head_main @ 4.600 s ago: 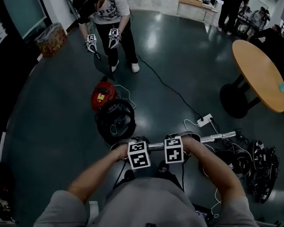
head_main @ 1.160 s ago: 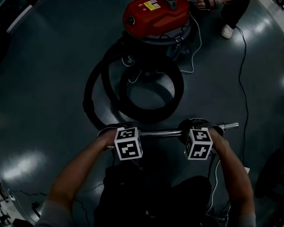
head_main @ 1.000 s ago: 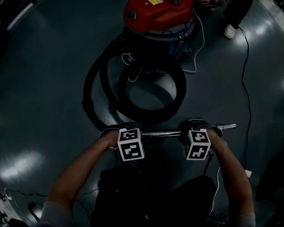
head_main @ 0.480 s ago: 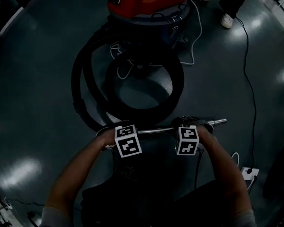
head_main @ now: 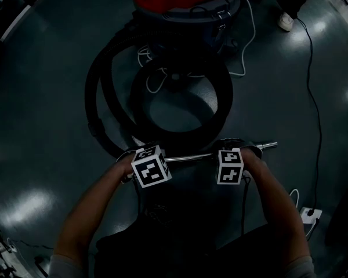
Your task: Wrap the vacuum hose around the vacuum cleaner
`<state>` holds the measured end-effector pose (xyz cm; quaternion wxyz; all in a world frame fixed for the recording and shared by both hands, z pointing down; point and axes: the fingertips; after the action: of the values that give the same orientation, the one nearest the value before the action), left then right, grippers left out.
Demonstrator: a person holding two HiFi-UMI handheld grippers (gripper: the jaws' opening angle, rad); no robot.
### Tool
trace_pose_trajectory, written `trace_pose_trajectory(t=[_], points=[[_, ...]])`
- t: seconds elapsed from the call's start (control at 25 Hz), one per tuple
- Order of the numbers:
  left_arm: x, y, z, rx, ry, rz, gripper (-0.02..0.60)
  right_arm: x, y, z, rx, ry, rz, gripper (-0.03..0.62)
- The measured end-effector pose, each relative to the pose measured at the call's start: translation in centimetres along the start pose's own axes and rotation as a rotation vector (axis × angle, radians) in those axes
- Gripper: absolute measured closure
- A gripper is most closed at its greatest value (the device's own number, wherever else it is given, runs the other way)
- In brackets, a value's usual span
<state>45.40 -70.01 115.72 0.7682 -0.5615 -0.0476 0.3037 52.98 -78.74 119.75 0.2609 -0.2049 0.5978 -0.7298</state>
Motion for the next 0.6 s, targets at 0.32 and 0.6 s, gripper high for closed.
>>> trace_pose_trajectory(t=[0.32,0.6], points=[[-0.2,3.1,-2.2,0.128,0.066,-0.041,0.38,-0.1,-1.5,0.9,-0.035,-0.043,-0.018,0.444],[0.7,2.3,-2.1,0.131,0.094,-0.056,0.38,-0.2,-2.1,1.5,0.008,-0.179,-0.002,0.439]])
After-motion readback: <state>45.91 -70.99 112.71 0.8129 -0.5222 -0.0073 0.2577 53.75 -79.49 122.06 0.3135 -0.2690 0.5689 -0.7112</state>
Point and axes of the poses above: the fingertips, and each gripper's own axes: y backward along the fingers, x to its right, z out of its underside, and after that the axes turned 4 degrees about y, right-handed
